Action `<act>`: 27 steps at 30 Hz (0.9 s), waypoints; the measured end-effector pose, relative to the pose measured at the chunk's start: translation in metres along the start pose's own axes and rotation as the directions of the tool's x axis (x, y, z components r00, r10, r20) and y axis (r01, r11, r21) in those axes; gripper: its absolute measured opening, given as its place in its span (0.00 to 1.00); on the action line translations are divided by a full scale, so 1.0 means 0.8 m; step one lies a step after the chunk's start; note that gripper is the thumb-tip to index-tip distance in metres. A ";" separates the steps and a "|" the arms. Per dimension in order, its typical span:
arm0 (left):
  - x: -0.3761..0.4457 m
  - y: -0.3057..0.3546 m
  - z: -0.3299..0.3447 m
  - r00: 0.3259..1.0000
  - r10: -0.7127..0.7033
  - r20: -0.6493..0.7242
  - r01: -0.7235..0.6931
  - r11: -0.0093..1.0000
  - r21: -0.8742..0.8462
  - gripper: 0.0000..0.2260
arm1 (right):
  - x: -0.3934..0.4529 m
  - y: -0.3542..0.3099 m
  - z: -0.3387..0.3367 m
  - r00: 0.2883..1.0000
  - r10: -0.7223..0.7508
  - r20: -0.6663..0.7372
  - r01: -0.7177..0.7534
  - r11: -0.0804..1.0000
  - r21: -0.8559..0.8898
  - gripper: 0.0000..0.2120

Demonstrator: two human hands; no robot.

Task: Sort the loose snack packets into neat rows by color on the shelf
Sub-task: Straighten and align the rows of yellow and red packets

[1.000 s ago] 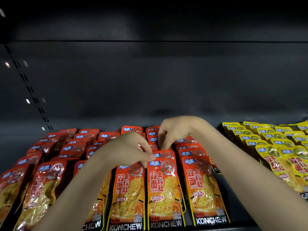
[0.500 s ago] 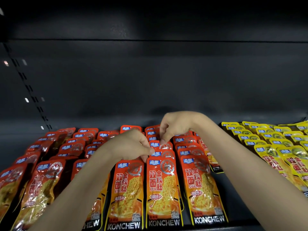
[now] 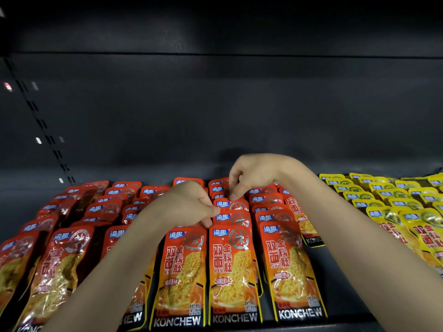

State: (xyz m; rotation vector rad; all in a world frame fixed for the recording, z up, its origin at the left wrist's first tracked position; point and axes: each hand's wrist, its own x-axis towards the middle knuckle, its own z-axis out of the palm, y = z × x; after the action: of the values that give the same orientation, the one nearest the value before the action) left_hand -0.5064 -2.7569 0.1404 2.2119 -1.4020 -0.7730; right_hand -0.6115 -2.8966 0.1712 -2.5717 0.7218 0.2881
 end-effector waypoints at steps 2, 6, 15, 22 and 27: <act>-0.005 0.000 -0.004 0.999 0.026 -0.039 -0.025 1.000 0.018 0.07 | -0.006 0.000 -0.004 1.000 -0.009 0.011 0.009 1.000 0.004 0.04; -0.014 0.003 -0.008 0.998 0.061 0.031 -0.063 0.994 0.091 0.08 | -0.018 -0.003 -0.004 0.994 -0.006 0.110 0.007 1.000 -0.011 0.03; -0.014 0.005 -0.006 0.986 0.098 0.137 -0.114 0.987 0.110 0.05 | -0.022 -0.001 0.002 0.980 0.002 0.198 0.007 0.999 -0.048 0.04; -0.013 0.012 -0.001 0.988 0.128 0.083 -0.131 0.990 0.043 0.06 | -0.023 0.000 0.000 0.980 -0.002 0.198 0.014 0.998 -0.058 0.03; -0.012 0.015 0.000 0.989 0.123 0.087 -0.128 0.990 0.059 0.04 | -0.021 0.002 0.001 0.978 -0.002 0.207 0.010 0.999 -0.037 0.04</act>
State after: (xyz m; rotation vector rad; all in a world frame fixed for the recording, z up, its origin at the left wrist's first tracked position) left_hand -0.5177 -2.7534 0.1494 2.1367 -1.6112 -0.7938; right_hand -0.6263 -2.8900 0.1748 -2.5296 0.6367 0.5636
